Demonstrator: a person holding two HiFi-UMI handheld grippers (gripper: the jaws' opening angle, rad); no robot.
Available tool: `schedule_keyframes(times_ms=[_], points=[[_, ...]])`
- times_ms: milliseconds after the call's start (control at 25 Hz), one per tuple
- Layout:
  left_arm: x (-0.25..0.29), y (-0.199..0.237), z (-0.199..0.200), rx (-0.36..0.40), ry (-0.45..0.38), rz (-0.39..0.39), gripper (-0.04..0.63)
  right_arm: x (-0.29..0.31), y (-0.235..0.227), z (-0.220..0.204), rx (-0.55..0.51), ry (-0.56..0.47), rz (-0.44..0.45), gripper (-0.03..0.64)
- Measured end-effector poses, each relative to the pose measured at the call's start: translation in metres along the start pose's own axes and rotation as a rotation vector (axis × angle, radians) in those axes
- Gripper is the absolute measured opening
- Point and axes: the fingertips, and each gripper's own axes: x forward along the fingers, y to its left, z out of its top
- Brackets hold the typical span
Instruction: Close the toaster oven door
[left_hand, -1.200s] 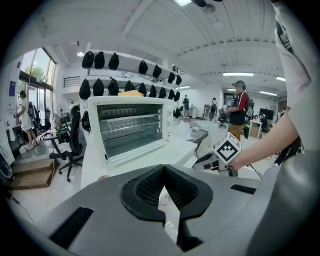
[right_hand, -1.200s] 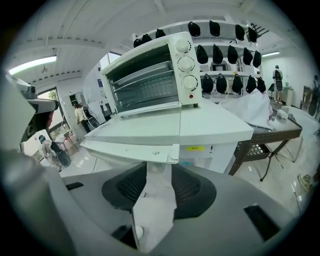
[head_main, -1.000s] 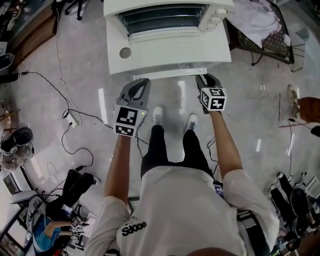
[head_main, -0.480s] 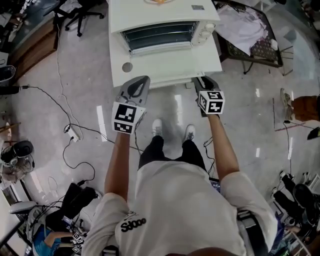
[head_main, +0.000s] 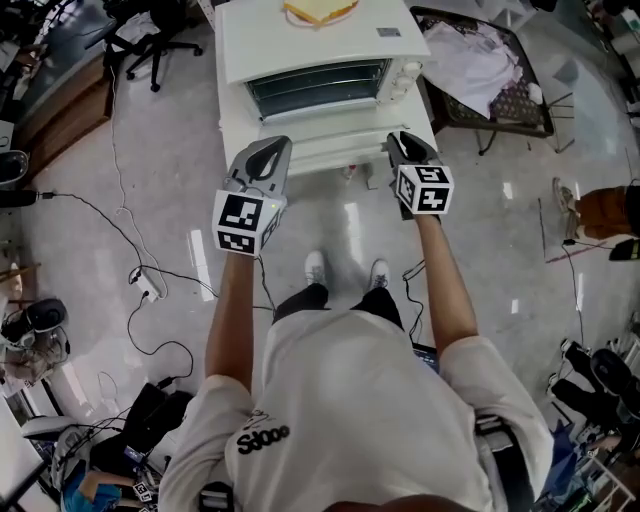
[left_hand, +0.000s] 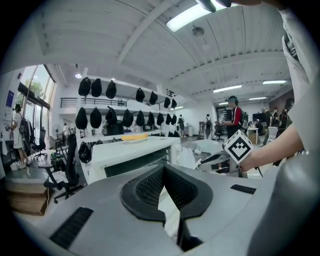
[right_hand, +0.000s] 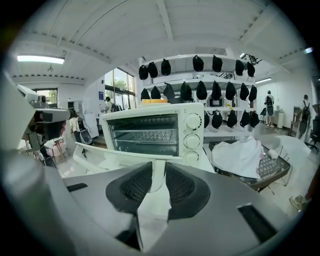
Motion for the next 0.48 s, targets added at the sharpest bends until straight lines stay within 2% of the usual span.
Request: schedule_keyframes(times_ms=[480], points=[[0.027, 0.038, 0.033, 0.035, -0.068, -0.049, 0.018, 0.039, -0.012, 0.085, -0.035, -0.089, -0.035, 0.078]])
